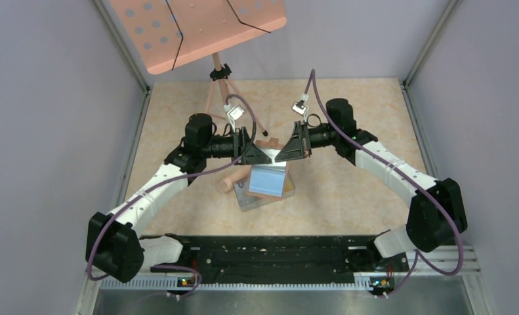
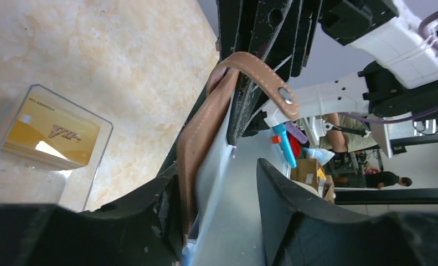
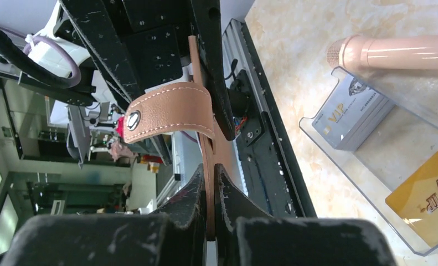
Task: Put the credit cards into the card holder
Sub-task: Open the card holder.
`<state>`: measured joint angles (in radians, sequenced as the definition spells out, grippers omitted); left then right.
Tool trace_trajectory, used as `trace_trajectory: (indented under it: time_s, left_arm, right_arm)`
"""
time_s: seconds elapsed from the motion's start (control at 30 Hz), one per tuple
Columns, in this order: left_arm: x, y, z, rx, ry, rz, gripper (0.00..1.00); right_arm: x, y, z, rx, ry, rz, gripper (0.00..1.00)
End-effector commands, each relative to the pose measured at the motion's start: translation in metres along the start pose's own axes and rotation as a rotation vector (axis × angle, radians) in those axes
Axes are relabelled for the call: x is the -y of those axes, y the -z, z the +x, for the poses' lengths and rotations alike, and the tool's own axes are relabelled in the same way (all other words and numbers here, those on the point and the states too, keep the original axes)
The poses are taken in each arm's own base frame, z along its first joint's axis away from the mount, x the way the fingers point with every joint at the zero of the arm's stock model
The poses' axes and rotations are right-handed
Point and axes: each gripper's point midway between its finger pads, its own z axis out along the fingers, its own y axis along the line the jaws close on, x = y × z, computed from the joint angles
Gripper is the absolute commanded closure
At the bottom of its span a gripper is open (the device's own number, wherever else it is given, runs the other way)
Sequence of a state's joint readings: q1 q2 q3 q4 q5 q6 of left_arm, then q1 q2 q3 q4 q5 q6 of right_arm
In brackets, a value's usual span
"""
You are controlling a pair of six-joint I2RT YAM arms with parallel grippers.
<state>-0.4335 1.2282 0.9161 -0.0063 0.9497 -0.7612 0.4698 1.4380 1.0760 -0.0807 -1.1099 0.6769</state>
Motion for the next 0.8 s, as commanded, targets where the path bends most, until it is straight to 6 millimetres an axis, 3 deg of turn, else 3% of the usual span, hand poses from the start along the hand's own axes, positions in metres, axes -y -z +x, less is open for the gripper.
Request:
trace_trajectory:
  time_s: [0.0,0.13,0.27,0.37,0.47,0.53,0.63,0.73,0.77]
  left_arm:
    - [0.022,0.002,-0.008,0.038,-0.063,0.084,0.43]
    - [0.022,0.003,-0.002,0.048,-0.033,0.122,0.38]
    - [0.022,0.001,-0.001,0.045,-0.021,0.148,0.43]
    - [0.025,0.001,-0.004,0.043,-0.023,0.157,0.61]
    - [0.025,-0.001,-0.007,0.041,-0.019,0.155,0.95]
    - [0.024,-0.001,-0.009,0.043,-0.013,0.138,1.00]
    - [0.019,-0.002,-0.014,0.041,-0.010,0.075,1.00]
    - [0.005,0.001,-0.011,-0.018,0.006,-0.050,1.00]
    - [0.001,0.003,-0.005,-0.058,0.028,-0.087,1.00]
  right_arm:
    - [-0.017,0.013,-0.028,0.100,0.063,-0.033,1.00]
    - [-0.025,0.038,-0.048,0.232,0.054,-0.073,1.00]
    - [-0.026,0.049,-0.052,0.262,0.035,-0.091,1.00]
    - [-0.023,0.048,-0.051,0.265,0.025,-0.086,1.00]
    - [-0.015,0.048,-0.049,0.271,0.010,-0.069,1.00]
    - [-0.005,0.047,-0.046,0.269,-0.001,-0.032,1.00]
    - [0.034,0.052,-0.037,0.261,-0.089,0.169,0.67]
    - [0.055,0.063,-0.031,0.256,-0.081,0.321,0.43]
    - [0.059,0.064,-0.029,0.247,-0.077,0.345,0.40]
